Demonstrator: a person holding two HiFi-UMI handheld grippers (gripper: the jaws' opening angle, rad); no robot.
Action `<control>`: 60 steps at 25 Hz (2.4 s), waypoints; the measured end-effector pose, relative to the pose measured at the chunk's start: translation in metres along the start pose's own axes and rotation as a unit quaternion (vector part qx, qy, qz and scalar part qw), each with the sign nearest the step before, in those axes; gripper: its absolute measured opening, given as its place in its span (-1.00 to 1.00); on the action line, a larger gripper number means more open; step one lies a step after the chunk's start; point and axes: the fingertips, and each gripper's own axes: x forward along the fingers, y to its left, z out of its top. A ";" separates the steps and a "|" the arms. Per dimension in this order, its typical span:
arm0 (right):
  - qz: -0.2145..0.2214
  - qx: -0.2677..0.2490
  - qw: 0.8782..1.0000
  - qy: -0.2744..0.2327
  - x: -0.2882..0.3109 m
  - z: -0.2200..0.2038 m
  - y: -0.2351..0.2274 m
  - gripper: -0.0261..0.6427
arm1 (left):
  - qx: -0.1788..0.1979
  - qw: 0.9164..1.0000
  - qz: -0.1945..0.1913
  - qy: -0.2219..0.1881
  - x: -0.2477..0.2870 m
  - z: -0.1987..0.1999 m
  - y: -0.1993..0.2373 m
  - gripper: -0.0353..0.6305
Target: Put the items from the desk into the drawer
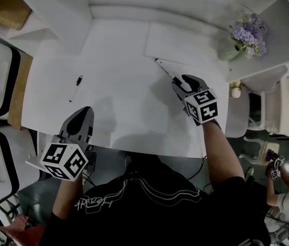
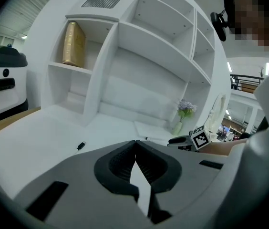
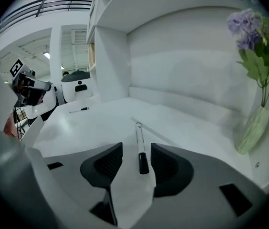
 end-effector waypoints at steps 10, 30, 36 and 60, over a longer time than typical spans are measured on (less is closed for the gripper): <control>0.012 0.004 0.999 0.050 0.037 -0.026 -0.017 -0.47 | -0.009 1.000 0.015 0.008 0.018 0.004 0.016 -0.83; 0.034 0.033 0.999 0.015 0.009 0.026 0.040 -0.66 | -0.017 0.999 0.049 -0.012 -0.061 -0.009 0.033 -0.83; 0.078 0.016 0.996 -0.037 -0.015 0.074 0.116 -0.67 | -0.030 0.996 0.080 -0.035 -0.131 -0.024 0.053 -0.83; 0.337 -0.137 0.930 -0.062 -0.012 0.130 0.519 -0.67 | -0.135 0.948 0.255 -0.130 -0.396 -0.131 0.150 -0.83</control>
